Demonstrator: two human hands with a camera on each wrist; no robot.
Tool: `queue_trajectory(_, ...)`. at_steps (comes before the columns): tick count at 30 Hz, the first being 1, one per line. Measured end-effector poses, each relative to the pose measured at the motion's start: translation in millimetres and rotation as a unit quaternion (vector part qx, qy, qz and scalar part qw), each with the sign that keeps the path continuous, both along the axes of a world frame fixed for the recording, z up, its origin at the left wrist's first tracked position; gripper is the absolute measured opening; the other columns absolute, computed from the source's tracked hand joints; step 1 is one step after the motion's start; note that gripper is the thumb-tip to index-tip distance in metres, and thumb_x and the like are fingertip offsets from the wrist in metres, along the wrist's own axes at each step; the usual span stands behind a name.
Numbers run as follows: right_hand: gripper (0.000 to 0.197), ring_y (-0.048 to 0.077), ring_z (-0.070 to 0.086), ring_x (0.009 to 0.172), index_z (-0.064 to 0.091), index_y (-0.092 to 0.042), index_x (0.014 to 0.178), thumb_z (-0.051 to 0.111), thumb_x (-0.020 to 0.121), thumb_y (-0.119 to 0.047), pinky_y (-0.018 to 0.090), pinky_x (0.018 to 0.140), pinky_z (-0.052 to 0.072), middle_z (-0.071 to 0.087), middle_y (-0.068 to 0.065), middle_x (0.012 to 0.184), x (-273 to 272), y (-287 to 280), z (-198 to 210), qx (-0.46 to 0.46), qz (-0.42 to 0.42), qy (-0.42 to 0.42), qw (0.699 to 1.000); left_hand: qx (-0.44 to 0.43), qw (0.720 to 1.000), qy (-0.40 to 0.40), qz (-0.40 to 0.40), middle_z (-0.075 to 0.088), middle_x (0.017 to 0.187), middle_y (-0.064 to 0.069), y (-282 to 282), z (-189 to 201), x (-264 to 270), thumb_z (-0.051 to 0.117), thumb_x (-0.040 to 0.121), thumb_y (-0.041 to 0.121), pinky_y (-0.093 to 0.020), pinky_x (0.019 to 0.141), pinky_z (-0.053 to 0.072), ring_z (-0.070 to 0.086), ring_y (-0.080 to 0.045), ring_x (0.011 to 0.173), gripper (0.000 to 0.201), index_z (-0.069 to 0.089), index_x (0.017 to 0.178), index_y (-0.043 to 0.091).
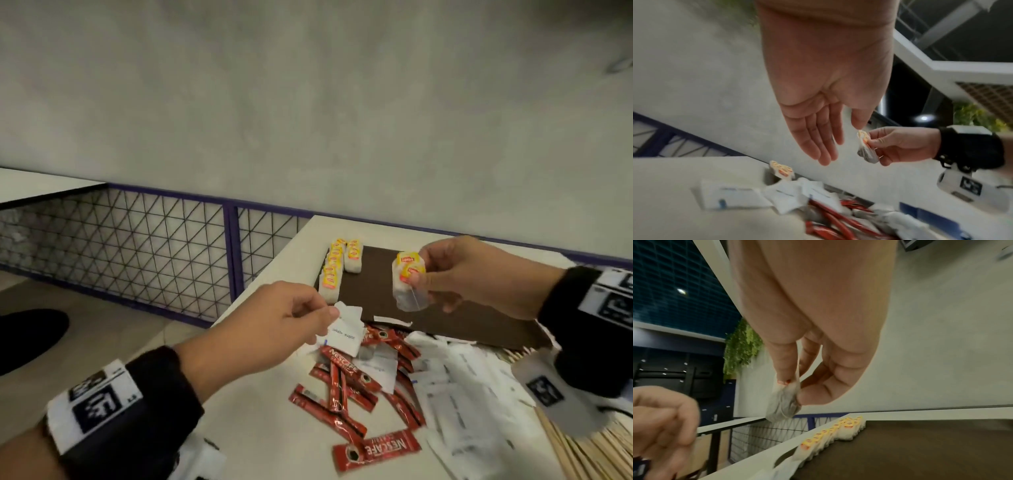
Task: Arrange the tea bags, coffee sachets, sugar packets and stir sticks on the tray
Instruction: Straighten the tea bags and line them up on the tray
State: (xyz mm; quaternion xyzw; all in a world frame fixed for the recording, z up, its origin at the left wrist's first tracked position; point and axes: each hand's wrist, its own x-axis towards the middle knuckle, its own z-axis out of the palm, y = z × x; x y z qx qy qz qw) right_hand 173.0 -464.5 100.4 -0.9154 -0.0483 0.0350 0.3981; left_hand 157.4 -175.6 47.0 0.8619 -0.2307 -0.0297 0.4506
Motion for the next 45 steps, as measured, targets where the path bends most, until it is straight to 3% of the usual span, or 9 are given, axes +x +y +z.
queue_trajectory(7,0.024,0.028,0.071,0.076,0.064,-0.001,0.110,0.071,0.095,-0.018,0.040,0.074,0.062,0.074,0.022,0.091,117.3,7.7,-13.8,0.025,-0.062,0.064,0.996,0.239,0.970,-0.041,0.006,0.068,0.093,0.011,-20.3,6.4,75.9,0.060,0.095,0.050,-0.021,0.069,0.050,0.062,-0.003,0.085,0.026,0.071,0.097,0.027)
queue_trajectory(12,0.028,0.027,0.070,0.073,0.057,0.002,0.121,0.065,0.099,-0.012,0.042,0.071,0.063,0.068,0.022,0.096,171.1,17.2,-35.7,0.038,-0.073,0.103,0.991,0.298,0.953,-0.057,-0.013,0.068,0.098,0.005,-40.4,-19.0,115.6,0.060,0.095,0.047,-0.036,0.084,0.056,0.064,-0.013,0.091,0.023,0.068,0.097,0.026)
queue_trajectory(15,0.021,0.027,0.071,0.076,0.059,-0.004,0.115,0.066,0.099,-0.014,0.044,0.072,0.064,0.069,0.018,0.097,188.8,17.9,-51.7,0.019,-0.073,0.136,0.988,0.293,0.954,-0.064,-0.026,0.064,0.105,0.009,-40.8,-26.7,133.8,0.061,0.093,0.050,-0.031,0.085,0.053,0.059,-0.011,0.096,0.025,0.065,0.108,0.030)
queue_trajectory(19,0.023,0.026,0.071,0.083,0.059,-0.007,0.119,0.065,0.099,-0.016,0.037,0.066,0.063,0.070,0.021,0.112,200.5,24.9,-62.5,-0.004,-0.065,0.173,0.983,0.303,0.950,-0.068,-0.014,0.061,0.107,0.014,-35.4,-25.2,154.8,0.062,0.093,0.051,-0.018,0.066,0.041,0.056,-0.007,0.095,0.028,0.064,0.113,0.031)
queue_trajectory(24,0.022,0.025,0.067,0.079,0.057,-0.006,0.116,0.066,0.098,-0.017,0.035,0.063,0.061,0.065,0.015,0.100,209.0,34.6,-73.6,-0.007,-0.078,0.171,0.982,0.280,0.958,-0.068,0.012,0.067,0.098,0.012,-29.3,-23.1,167.6,0.066,0.089,0.051,-0.026,0.075,0.051,0.061,-0.005,0.086,0.022,0.067,0.101,0.033)
queue_trajectory(28,0.033,0.024,0.067,0.080,0.058,-0.006,0.123,0.070,0.096,-0.020,0.032,0.057,0.057,0.065,0.017,0.104,214.7,39.1,-75.9,-0.014,-0.102,0.160,0.982,0.277,0.958,-0.078,-0.008,0.064,0.102,0.013,-28.5,-29.2,165.0,0.063,0.093,0.045,-0.015,0.067,0.043,0.058,-0.003,0.090,0.020,0.068,0.108,0.032)
queue_trajectory(40,0.011,0.029,0.069,0.098,0.059,-0.008,0.097,0.066,0.094,-0.001,0.035,0.078,0.059,0.067,0.017,0.105,213.0,45.1,-66.0,0.007,-0.102,0.156,0.982,0.254,0.964,-0.077,-0.015,0.064,0.098,0.014,-34.0,-29.6,162.1,0.064,0.093,0.042,-0.015,0.065,0.042,0.059,-0.004,0.088,0.018,0.069,0.107,0.032)
queue_trajectory(42,0.010,0.026,0.069,0.092,0.062,-0.004,0.101,0.067,0.092,-0.001,0.034,0.078,0.059,0.069,0.016,0.101,212.0,43.4,-65.9,-0.014,-0.090,0.149,0.985,0.260,0.962,-0.079,-0.016,0.065,0.098,0.014,-33.3,-30.2,160.7,0.064,0.093,0.042,-0.015,0.066,0.043,0.059,-0.003,0.087,0.019,0.068,0.108,0.032)
queue_trajectory(45,0.016,0.019,0.067,0.073,0.065,0.000,0.104,0.067,0.089,-0.001,0.028,0.062,0.058,0.069,0.013,0.093,209.5,41.0,-64.4,-0.057,-0.082,0.140,0.985,0.269,0.960,-0.079,-0.017,0.066,0.100,0.013,-32.2,-30.5,159.9,0.063,0.094,0.041,-0.014,0.066,0.043,0.060,-0.004,0.088,0.018,0.068,0.108,0.031)
